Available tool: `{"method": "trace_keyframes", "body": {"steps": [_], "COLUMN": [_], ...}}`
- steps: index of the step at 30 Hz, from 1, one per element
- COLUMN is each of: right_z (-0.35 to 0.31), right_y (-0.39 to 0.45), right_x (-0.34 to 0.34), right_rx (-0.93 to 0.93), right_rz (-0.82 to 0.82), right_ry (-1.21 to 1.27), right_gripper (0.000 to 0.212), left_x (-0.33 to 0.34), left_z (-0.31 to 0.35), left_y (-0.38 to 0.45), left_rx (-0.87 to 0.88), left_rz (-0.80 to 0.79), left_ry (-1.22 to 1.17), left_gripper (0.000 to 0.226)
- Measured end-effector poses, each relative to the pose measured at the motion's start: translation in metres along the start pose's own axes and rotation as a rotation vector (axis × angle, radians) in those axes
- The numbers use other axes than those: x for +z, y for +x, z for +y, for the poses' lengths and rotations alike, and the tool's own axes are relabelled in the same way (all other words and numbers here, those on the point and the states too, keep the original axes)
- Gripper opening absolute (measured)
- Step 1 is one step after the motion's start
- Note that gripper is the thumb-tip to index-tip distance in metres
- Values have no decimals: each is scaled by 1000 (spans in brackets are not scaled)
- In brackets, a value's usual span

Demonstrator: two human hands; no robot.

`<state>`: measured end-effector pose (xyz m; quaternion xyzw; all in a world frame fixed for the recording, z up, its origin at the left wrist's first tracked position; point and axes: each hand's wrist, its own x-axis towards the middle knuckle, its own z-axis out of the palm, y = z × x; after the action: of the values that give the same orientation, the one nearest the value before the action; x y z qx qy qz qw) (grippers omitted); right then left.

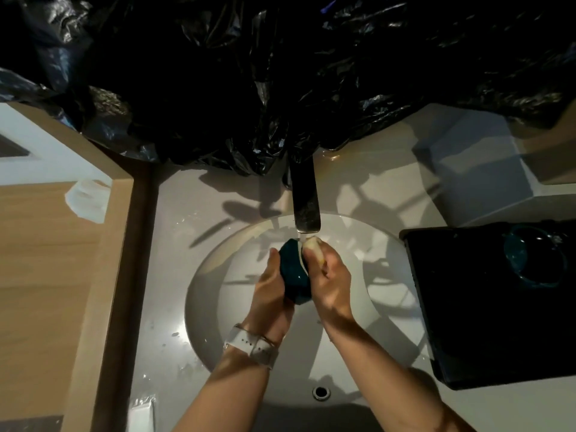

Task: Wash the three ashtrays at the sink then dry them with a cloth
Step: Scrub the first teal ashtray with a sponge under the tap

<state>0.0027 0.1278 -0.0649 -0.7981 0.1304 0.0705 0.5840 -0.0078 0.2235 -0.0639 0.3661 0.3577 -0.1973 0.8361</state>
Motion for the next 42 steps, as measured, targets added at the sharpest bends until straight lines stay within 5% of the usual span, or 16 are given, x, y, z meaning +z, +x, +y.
{"method": "trace_keyframes", "body": {"steps": [5, 10, 19, 24, 31, 37, 42], "right_z": [11, 12, -17, 20, -12, -17, -22], "right_y": [-26, -30, 13, -29, -2, -12, 6], "right_x": [-21, -21, 4, 5, 14, 18, 10], "right_rx": [15, 46, -255, -43, -260, 70, 334], "right_rz": [-105, -27, 31, -123, 36, 199, 75], "right_ry": [242, 421, -27, 572, 208, 641, 801], "right_gripper": [17, 21, 32, 36, 36, 35, 39], "left_x": [-1, 9, 21, 21, 23, 16, -2], "left_z": [13, 16, 22, 47, 62, 54, 37], "left_y": [-1, -10, -16, -3, -1, -7, -11], "left_rx": [104, 136, 194, 126, 8, -86, -10], "left_rz": [-1, -36, -2, 174, 105, 48, 50], "left_ry": [102, 171, 170, -60, -220, -350, -294], "left_gripper": [49, 34, 33, 44, 36, 47, 52]}}
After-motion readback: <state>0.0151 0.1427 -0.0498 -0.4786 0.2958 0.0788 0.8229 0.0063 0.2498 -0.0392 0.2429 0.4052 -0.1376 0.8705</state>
